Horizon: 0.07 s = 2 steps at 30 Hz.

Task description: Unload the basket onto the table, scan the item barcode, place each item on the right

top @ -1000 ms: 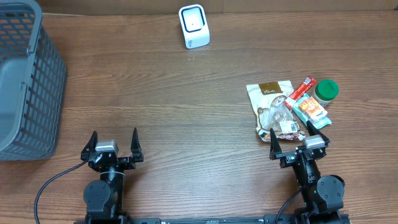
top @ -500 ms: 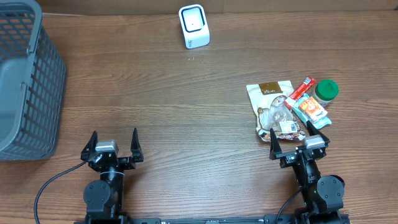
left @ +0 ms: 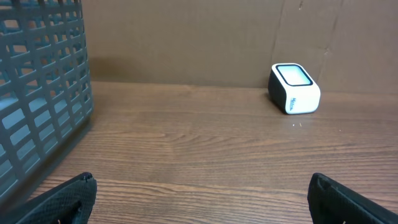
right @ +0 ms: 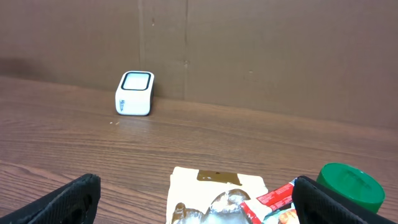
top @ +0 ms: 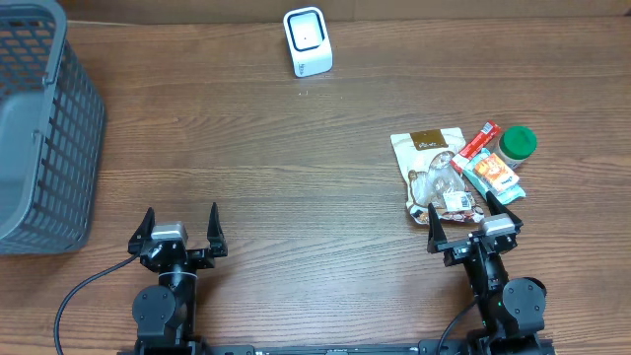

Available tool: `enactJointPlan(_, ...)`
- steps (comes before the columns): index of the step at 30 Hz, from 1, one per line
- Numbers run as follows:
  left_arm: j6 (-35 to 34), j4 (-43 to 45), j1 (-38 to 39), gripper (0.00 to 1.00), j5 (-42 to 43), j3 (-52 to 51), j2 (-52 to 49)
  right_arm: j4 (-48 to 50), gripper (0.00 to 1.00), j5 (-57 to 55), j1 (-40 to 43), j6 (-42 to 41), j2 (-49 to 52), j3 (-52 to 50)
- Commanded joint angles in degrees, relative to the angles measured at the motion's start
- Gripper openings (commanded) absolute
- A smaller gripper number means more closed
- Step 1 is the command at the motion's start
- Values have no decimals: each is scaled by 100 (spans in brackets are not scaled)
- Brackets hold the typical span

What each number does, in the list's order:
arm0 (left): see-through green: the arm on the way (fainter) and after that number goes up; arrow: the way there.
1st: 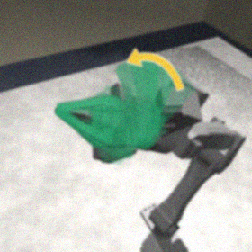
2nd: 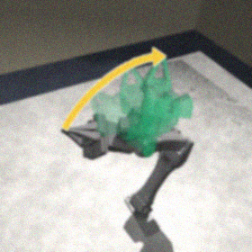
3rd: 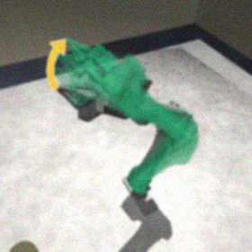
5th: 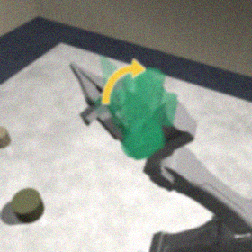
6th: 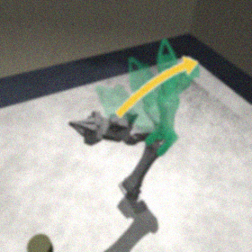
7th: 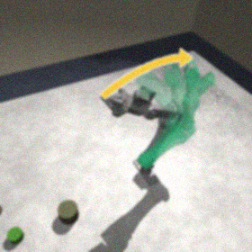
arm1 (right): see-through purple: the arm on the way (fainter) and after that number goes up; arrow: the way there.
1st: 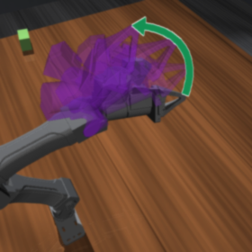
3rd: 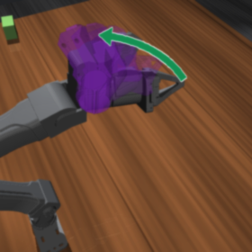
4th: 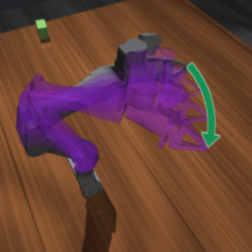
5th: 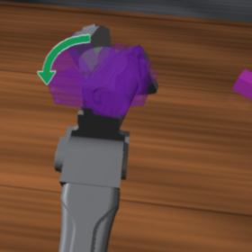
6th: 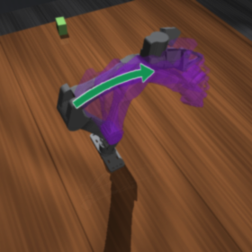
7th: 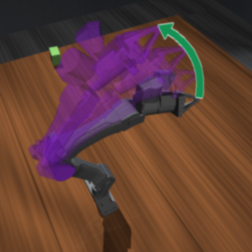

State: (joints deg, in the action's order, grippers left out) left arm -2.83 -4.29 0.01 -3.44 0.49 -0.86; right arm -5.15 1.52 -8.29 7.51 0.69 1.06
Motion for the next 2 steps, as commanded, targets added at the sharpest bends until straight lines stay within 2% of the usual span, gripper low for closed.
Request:
enactJointPlan(1, 72, 15, -13, 100, 4, -22, 61, 42, 100, 9, 17, 4, -52, -61)
enactJointPlan(2, 72, 15, -13, 99, 4, -22, 61, 42, 100, 9, 17, 4, -52, -61)
